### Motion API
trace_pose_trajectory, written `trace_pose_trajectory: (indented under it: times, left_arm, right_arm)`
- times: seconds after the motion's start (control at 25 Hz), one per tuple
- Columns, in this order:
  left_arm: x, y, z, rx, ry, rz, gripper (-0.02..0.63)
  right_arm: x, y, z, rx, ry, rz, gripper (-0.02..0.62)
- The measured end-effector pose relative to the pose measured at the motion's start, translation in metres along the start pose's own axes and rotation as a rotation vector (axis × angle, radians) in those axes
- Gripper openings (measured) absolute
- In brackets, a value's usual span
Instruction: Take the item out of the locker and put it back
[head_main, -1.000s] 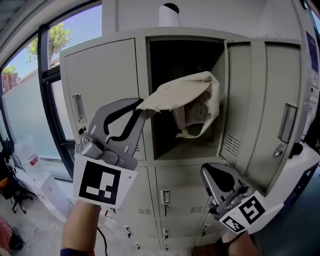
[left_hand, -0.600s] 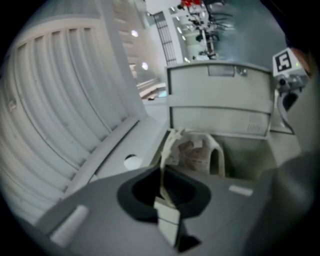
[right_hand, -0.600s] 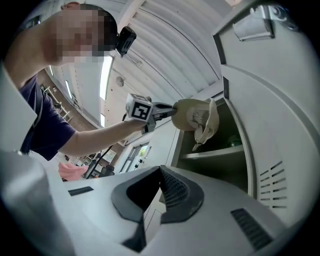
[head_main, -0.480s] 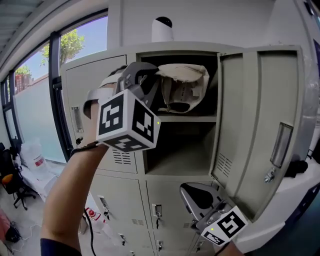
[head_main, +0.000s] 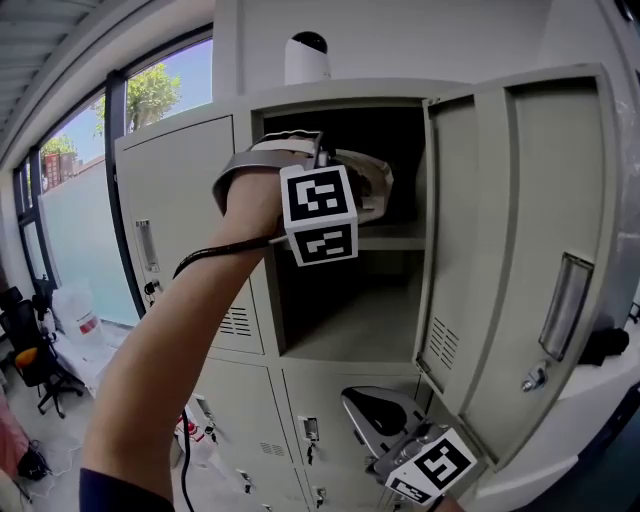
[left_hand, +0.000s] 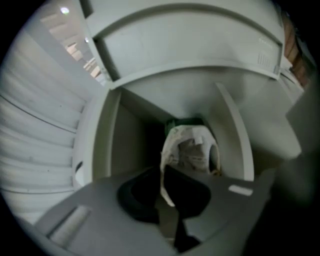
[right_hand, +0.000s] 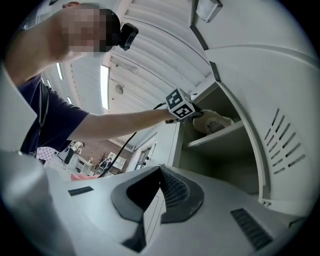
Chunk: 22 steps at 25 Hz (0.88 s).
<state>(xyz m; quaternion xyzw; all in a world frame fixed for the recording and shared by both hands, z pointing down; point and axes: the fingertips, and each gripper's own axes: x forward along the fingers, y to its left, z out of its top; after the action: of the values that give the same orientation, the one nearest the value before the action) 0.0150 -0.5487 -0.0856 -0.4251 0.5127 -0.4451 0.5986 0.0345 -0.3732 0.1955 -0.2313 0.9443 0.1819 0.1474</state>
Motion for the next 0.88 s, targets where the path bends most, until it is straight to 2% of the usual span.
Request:
trace_pose_trajectory:
  times: [0.16, 0.48, 0.68, 0.8, 0.88]
  left_arm:
    - [0.027, -0.023, -0.003, 0.003, 0.067, -0.09, 0.021]
    - [0.053, -0.056, -0.006, -0.002, 0.126, -0.179, 0.021]
    - [0.063, -0.074, -0.002, 0.016, 0.127, -0.204, 0.021]
    - [0.064, -0.08, 0.0, -0.008, 0.113, -0.22, 0.023]
    - [0.064, -0.088, 0.001, -0.037, 0.1, -0.257, 0.028]
  right_arm:
    - [-0.003, -0.002, -0.006, 0.02, -0.009, 0.004, 0.005]
    - [-0.01, -0.006, -0.017, 0.048, -0.011, -0.001, 0.005]
    - [-0.011, -0.006, -0.021, 0.058, -0.007, -0.009, 0.005]
    - [-0.013, -0.007, -0.024, 0.068, -0.006, -0.019, 0.005]
    - [-0.014, -0.006, -0.026, 0.077, -0.003, -0.025, 0.005]
